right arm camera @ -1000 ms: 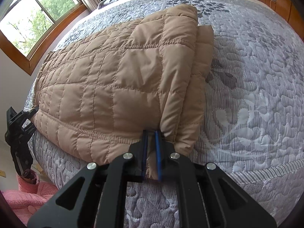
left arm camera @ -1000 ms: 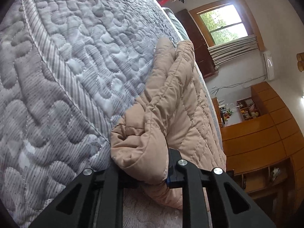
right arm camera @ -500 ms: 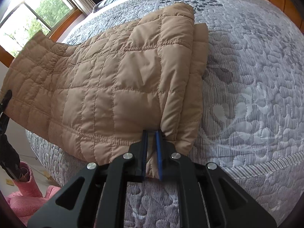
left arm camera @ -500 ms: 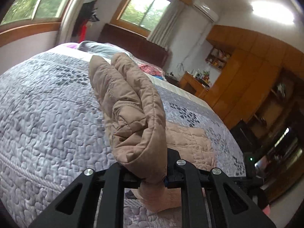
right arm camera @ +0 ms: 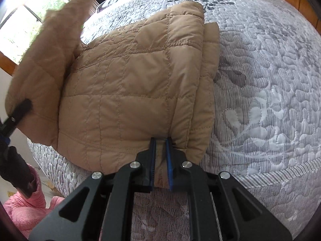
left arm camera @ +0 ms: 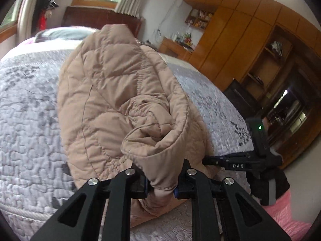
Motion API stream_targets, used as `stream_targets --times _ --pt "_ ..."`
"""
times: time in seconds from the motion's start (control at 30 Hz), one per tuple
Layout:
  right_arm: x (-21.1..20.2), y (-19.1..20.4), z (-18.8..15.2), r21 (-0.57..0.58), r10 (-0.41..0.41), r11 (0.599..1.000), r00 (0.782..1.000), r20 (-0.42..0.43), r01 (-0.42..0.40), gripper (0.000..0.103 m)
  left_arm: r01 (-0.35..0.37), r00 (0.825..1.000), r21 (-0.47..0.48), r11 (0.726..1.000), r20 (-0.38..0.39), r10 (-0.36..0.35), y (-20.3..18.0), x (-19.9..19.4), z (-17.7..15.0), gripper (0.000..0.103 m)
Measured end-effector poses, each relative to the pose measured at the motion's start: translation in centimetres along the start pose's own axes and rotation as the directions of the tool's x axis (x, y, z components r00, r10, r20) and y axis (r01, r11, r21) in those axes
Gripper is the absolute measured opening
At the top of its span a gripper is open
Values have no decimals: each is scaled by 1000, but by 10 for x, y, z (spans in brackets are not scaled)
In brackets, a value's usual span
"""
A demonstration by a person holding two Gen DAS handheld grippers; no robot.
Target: Fold large clothes
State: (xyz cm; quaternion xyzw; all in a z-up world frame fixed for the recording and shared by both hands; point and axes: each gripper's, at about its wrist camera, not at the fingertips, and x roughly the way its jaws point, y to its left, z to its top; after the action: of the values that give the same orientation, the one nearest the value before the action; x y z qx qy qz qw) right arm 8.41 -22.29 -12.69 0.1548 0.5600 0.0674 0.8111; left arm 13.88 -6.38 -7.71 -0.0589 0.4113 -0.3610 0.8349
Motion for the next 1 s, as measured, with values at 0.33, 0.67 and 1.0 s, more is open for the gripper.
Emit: stream_targets --times 0.33,0.67,1.0 --pt "4 5 5 -11 -15 1000 1000 -6 15 10 -26 994 47 999 -106 31 4 53 -20 19" --pt "1 9 12 -13 4 1000 1000 -19 -4 25 171 979 -56 984 -101 -176 17 24 -21 53" --pt "-41 38 56 7 173 985 984 29 -173 69 -58 998 -268 962 -41 49 88 -48 -4 56"
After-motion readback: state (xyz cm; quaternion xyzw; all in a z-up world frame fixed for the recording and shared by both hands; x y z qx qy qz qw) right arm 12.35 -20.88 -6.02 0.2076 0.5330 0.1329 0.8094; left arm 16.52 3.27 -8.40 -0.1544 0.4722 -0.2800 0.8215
